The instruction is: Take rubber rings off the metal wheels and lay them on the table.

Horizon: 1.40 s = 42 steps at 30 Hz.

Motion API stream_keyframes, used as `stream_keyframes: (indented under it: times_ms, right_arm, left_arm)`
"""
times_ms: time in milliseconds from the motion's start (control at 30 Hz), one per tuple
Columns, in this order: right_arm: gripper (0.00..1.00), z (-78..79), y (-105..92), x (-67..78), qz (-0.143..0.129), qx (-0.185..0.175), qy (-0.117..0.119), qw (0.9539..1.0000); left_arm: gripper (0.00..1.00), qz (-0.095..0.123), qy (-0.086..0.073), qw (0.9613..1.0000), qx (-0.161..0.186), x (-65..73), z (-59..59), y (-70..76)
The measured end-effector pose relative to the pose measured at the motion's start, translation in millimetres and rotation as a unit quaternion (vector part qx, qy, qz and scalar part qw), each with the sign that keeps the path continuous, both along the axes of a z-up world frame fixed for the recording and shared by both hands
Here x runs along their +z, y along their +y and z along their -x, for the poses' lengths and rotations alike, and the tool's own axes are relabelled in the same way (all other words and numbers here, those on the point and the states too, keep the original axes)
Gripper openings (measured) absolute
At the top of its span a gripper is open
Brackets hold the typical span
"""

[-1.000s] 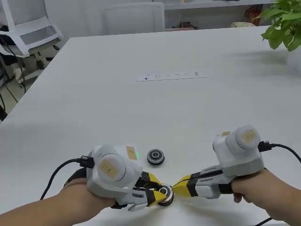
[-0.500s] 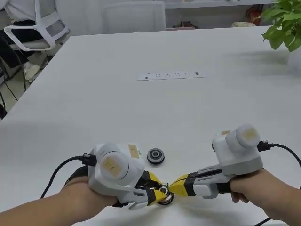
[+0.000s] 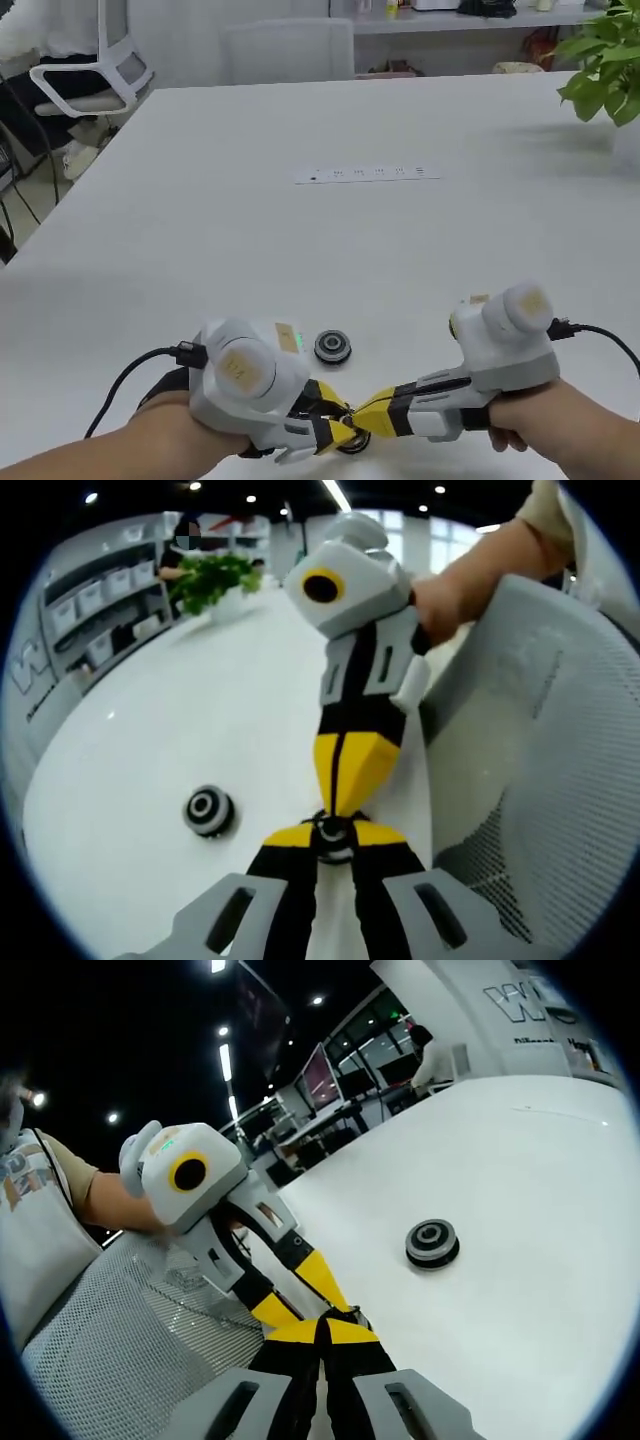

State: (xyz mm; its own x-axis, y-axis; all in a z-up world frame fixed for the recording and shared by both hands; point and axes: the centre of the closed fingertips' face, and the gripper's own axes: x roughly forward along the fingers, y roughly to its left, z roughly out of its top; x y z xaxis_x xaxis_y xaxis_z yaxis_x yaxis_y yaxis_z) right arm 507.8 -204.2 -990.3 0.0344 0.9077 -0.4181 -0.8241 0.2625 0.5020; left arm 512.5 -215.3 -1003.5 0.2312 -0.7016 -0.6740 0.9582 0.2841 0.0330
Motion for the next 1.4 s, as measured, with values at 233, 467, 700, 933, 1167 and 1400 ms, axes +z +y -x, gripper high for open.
stream_keyframes:
  times_ms: [233, 467, 700, 933, 1167, 1400]
  right_arm:
    - [0.00, -1.8, -2.1, 1.4, -0.006, -0.004, 0.002, 1.0000]
    - [0.00, -3.8, -4.4, 5.1, -0.022, -0.021, 0.024, 0.9992]
    - [0.00, -7.7, -12.4, -4.3, 0.005, -0.027, 0.018, 0.9995]
    - [0.00, -6.2, -13.3, -2.7, 0.013, -0.019, 0.010, 0.9997]
    - [0.00, -5.5, -14.5, -4.0, 0.017, -0.017, 0.006, 0.9997]
    - [0.00, -5.3, -14.6, -4.2, 0.020, -0.014, 0.001, 0.9997]
  left_arm:
    - [0.12, 0.001, -0.001, 1.0000, -0.002, 0.1, -0.1, -0.3]
    - [0.12, 0.001, -0.001, 1.0000, -0.003, 0.3, -0.2, -0.3]
    - [0.12, 0.005, 0.000, 1.0000, -0.003, 0.6, -0.3, -0.4]
    - [0.12, 0.008, 0.000, 1.0000, -0.005, 0.9, -0.5, -0.6]
    - [0.13, 0.008, 0.000, 0.9999, -0.008, 1.0, -0.1, -0.3]
    - [0.13, 0.008, -0.002, 0.9999, -0.012, 1.1, 0.0, -0.4]
